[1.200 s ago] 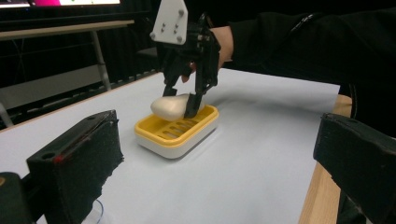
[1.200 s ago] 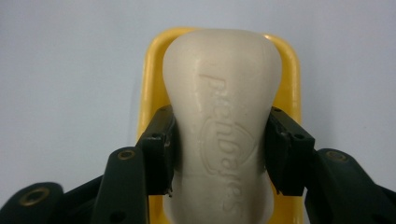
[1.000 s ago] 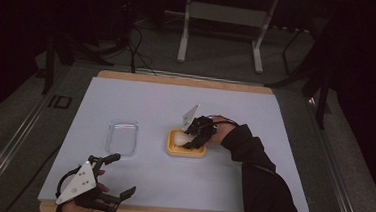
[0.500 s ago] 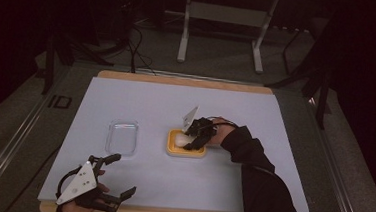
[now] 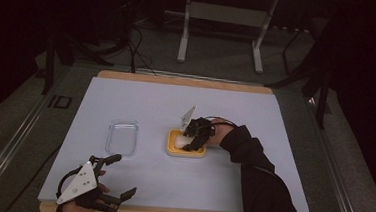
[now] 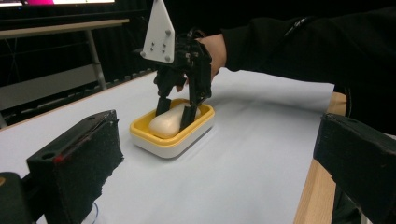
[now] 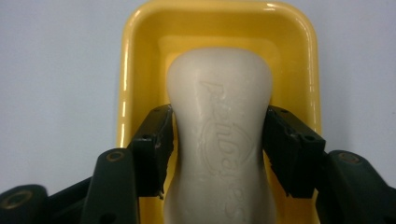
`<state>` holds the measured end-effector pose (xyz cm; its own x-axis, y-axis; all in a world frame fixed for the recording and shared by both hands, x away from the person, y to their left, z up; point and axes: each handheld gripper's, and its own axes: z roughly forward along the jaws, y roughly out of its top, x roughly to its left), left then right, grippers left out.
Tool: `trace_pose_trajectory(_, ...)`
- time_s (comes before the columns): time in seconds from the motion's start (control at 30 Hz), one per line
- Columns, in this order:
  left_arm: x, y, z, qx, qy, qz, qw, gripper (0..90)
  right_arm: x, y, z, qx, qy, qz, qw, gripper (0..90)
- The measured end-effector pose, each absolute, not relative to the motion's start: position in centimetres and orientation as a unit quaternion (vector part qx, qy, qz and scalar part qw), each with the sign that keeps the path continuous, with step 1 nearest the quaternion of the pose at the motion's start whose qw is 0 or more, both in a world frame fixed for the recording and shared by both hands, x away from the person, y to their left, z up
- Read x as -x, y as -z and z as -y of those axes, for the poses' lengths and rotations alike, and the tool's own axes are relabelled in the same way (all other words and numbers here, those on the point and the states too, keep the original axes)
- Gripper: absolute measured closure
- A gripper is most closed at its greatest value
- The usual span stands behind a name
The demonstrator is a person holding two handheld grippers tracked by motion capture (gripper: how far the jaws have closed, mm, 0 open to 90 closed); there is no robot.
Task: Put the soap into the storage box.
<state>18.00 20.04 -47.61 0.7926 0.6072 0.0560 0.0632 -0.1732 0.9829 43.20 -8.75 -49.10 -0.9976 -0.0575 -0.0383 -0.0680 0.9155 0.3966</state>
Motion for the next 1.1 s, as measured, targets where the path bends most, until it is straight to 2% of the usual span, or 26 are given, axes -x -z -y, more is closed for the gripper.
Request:
trace_pose_trajectory(0.2, -18.0, 47.6, -20.0, -0.732, -0.226, -0.228, 0.600, 1.2, -42.9, 48.4, 8.5, 0.033, -0.210, -0.977, 0.028, 39.3)
trace_pose_trajectory(0.57, -18.1, 47.6, -20.0, -0.734, -0.226, -0.229, 0.599, 1.1, -42.9, 46.1, 9.0, 0.019, -0.222, -0.974, 0.023, 34.8)
trace_pose_trajectory(0.73, -18.1, 47.7, -20.0, -0.735, -0.227, -0.228, 0.597, 1.1, -42.6, 45.2, 9.5, -0.004, -0.223, -0.975, 0.024, 22.7)
trace_pose_trajectory(0.97, -18.1, 47.7, -19.9, -0.736, -0.226, -0.229, 0.596, 1.1, -42.0, 44.3, 10.6, -0.030, -0.218, -0.975, 0.041, 18.5)
trace_pose_trajectory(1.1, -18.1, 47.7, -19.8, -0.736, -0.224, -0.229, 0.596, 1.1, -41.8, 43.9, 11.4, -0.046, -0.222, -0.974, 0.032, 14.2)
